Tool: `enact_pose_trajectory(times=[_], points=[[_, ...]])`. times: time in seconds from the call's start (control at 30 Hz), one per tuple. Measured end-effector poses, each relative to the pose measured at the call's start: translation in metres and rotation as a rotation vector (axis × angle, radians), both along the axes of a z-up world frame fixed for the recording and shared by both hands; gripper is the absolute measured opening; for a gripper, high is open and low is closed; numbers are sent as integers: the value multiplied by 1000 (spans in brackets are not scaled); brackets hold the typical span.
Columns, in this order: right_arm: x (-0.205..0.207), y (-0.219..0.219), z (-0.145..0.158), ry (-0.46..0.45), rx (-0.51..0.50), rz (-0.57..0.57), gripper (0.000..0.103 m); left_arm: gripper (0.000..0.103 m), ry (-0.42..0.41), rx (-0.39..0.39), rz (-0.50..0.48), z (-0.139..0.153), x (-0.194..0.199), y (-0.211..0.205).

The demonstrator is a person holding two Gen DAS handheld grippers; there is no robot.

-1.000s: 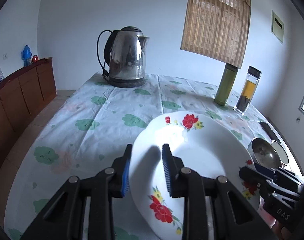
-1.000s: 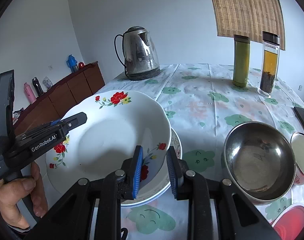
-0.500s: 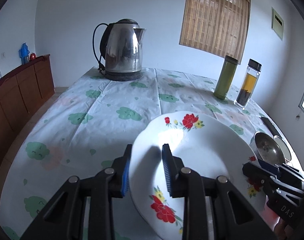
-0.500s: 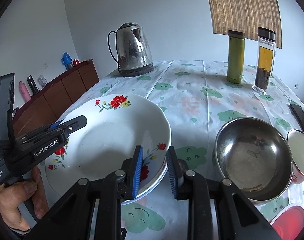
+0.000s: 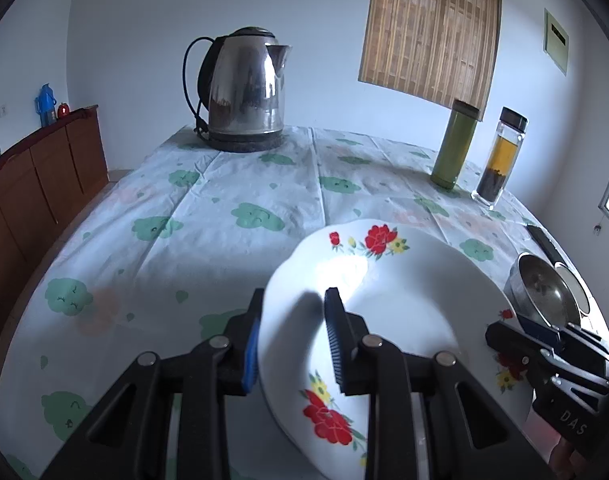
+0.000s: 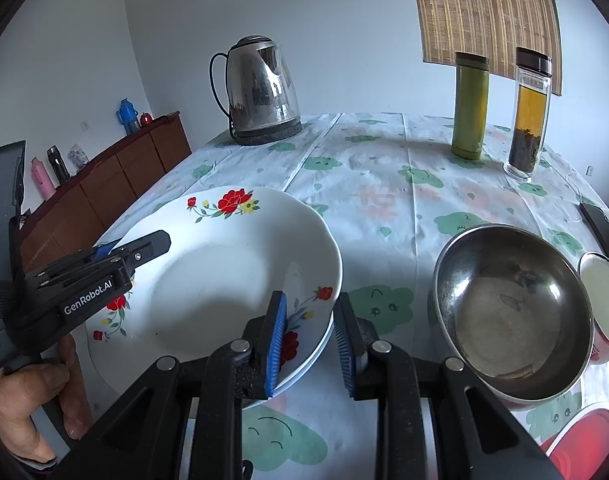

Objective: Organize plates and bowls
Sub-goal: 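Lower the red-flower plate onto the stack and open the right gripper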

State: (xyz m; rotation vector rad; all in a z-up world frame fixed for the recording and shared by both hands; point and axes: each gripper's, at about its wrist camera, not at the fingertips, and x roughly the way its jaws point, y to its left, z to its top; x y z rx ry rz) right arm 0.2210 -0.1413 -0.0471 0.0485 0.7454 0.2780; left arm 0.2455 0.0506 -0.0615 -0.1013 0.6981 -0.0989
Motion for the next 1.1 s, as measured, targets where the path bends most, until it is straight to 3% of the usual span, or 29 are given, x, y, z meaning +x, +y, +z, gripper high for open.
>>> enact_pose_trajectory(times=[0.43,1.1], points=[[3,3,-8,12,-19,-8,26,26,25,-1,-10,-8,5,2],[8,4,-17,39,-42,-5,27,26,-6,86,-13,-11,2,-7]])
